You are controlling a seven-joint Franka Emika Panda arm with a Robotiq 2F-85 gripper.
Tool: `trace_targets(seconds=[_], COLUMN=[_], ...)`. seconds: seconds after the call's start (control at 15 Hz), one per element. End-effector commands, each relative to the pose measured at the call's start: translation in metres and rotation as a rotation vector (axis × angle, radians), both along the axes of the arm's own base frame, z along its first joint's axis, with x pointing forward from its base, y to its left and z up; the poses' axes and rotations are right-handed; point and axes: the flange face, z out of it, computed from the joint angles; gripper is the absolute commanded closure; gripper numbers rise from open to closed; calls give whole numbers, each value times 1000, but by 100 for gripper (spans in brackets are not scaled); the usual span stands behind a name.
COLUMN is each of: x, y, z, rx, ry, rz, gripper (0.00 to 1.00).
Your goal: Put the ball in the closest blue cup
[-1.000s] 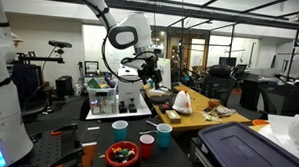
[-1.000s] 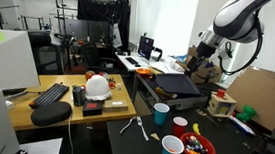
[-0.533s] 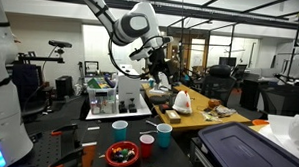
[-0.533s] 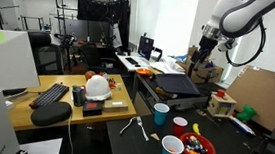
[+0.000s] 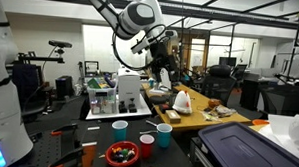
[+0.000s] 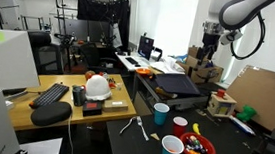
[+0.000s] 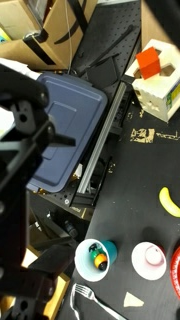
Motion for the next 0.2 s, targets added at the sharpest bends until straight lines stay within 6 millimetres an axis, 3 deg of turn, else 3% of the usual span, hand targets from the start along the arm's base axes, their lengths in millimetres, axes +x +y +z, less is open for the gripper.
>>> trace_targets(seconds=[0.0, 0.13], x=[0, 0], y=[0, 0], z=[0, -2], rx=[1, 1], ry=[1, 5], rz=[0, 0], gripper=[0, 0])
